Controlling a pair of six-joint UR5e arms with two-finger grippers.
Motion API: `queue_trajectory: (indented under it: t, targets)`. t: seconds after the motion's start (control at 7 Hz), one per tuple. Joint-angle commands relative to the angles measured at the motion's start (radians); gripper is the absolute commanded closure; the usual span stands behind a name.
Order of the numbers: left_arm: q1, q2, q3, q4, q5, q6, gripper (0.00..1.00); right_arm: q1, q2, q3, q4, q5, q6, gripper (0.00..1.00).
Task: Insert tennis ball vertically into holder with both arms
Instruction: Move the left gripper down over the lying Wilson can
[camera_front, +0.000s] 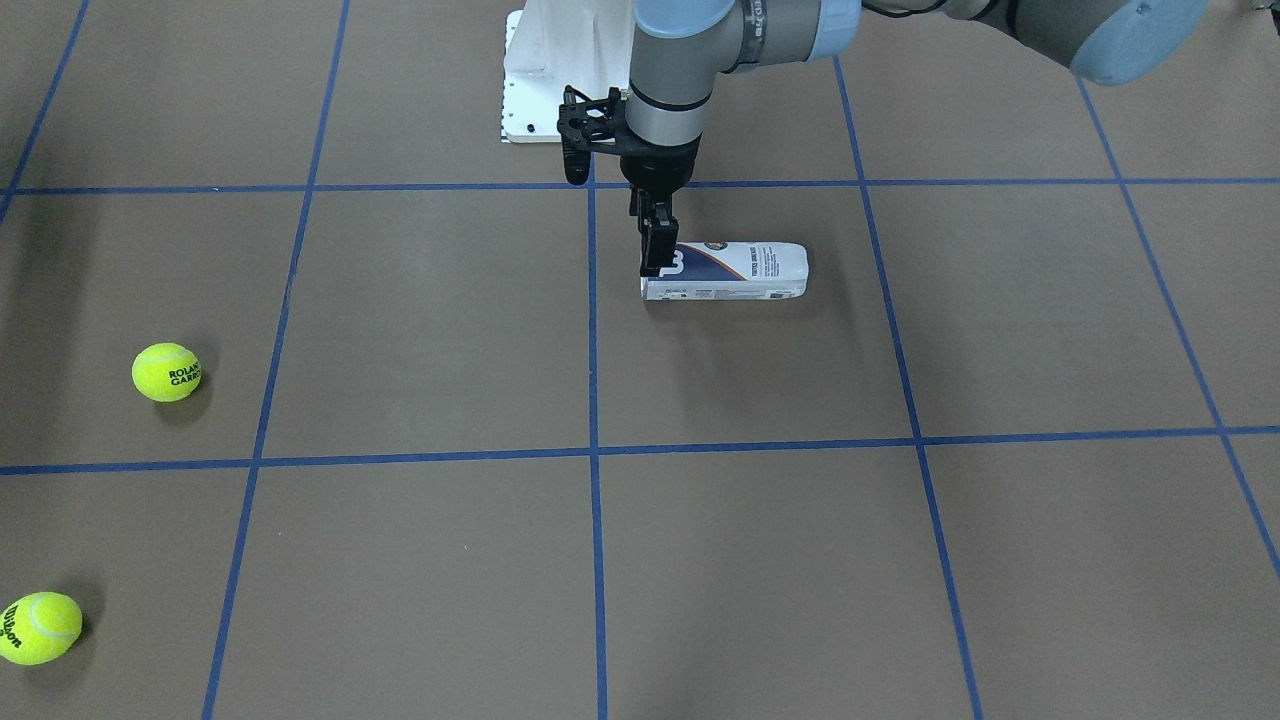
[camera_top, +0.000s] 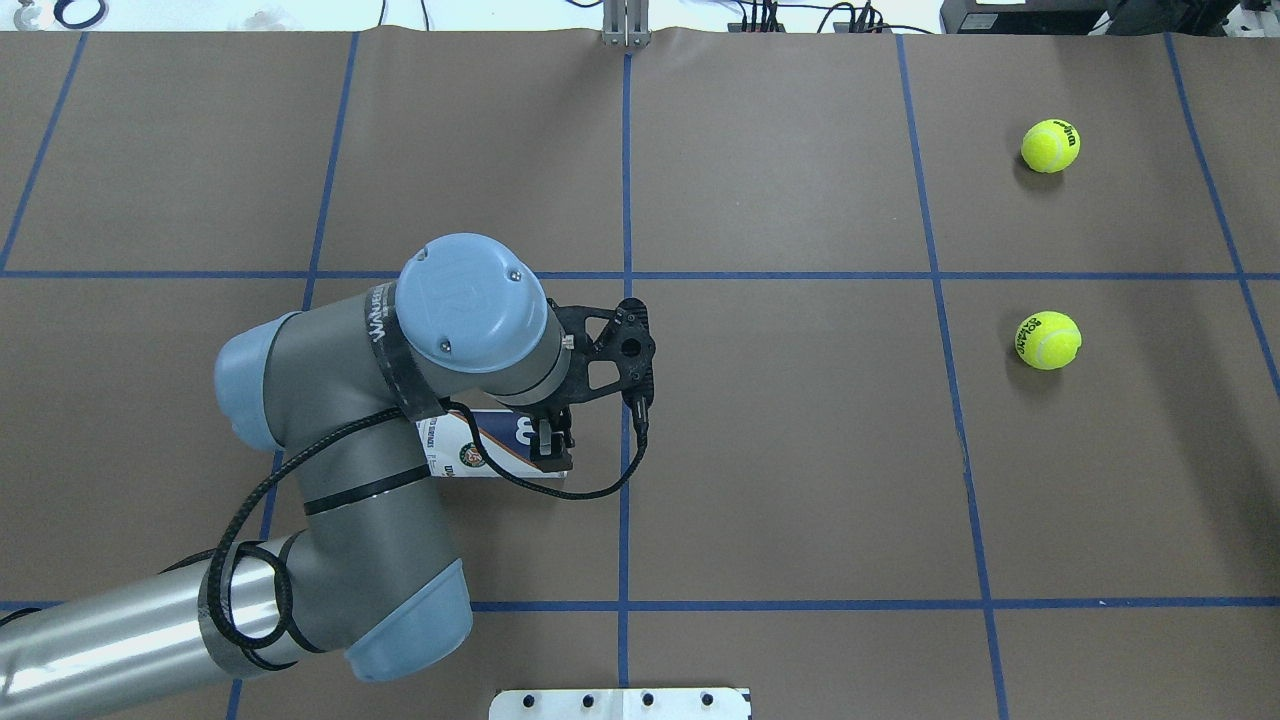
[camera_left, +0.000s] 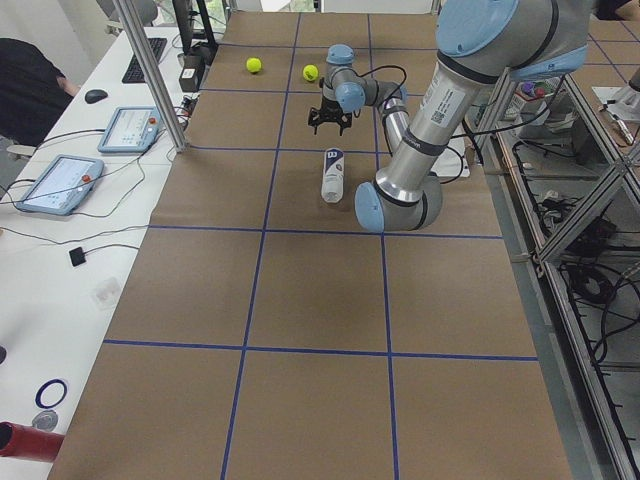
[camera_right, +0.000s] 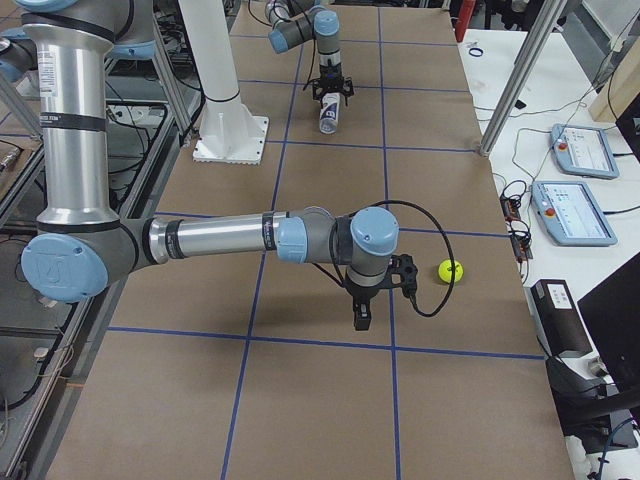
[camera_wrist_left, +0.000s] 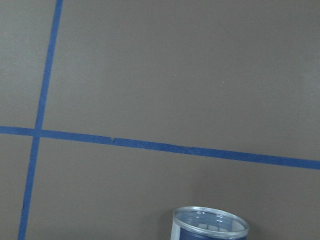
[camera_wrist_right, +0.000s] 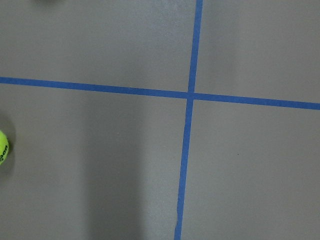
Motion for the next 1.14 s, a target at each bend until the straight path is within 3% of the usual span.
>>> queue_trajectory:
  t: [0.0, 1.0]
  targets:
    - [0.028, -0.004, 0.048, 0.005, 0.027, 0.004, 0.01, 0.0, -0.001, -0.003, 0.0, -0.001, 0.0, 0.01]
    - [0.054, -0.008, 0.114, -0.009, 0.064, 0.004, 0.01, 0.0, -0.001, -0.016, 0.0, -0.009, -0.003, 0.01]
